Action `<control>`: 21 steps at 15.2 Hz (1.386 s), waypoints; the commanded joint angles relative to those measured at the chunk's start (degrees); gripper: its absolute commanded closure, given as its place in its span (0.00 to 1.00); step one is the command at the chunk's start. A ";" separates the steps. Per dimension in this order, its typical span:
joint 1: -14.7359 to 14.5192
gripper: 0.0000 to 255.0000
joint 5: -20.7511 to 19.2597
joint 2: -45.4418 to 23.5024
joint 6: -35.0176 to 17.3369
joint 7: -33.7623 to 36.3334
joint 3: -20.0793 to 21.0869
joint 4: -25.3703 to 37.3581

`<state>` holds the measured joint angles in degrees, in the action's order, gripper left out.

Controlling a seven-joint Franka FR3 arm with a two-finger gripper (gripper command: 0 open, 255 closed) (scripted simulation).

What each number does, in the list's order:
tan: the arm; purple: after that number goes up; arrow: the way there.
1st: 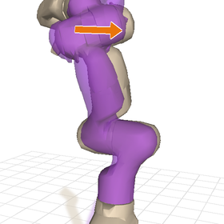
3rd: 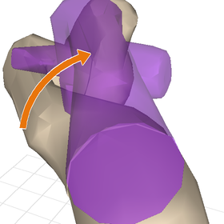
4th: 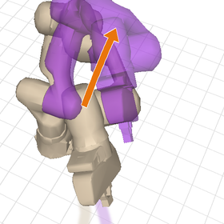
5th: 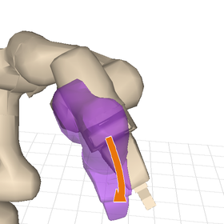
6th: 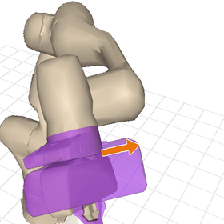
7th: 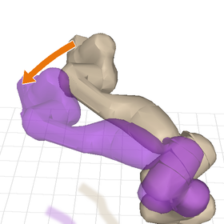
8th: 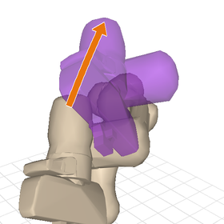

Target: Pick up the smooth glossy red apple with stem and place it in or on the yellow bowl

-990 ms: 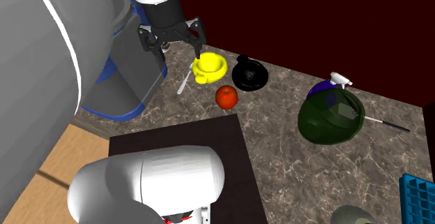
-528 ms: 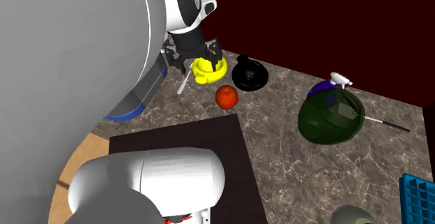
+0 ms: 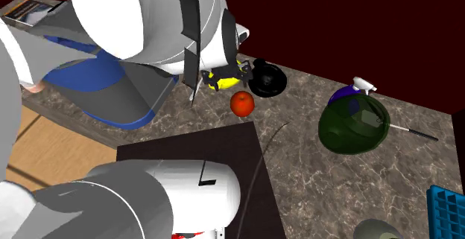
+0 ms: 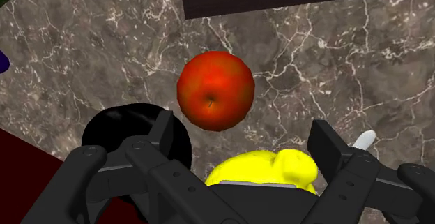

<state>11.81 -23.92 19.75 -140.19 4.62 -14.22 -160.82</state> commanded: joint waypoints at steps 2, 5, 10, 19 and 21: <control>1.81 0.00 -3.16 -7.67 -8.42 1.16 -1.32 0.83; 3.17 0.00 -5.71 -13.91 -14.42 2.49 -2.17 1.92; 3.99 0.00 -8.04 -19.39 -19.50 4.26 -2.74 2.45; 4.18 0.00 -8.88 -21.18 -21.06 4.93 -2.98 2.72; 4.18 1.00 -8.88 -21.17 -21.05 4.93 -2.98 2.72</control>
<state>15.99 -32.80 -1.41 -161.24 9.55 -17.20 -158.10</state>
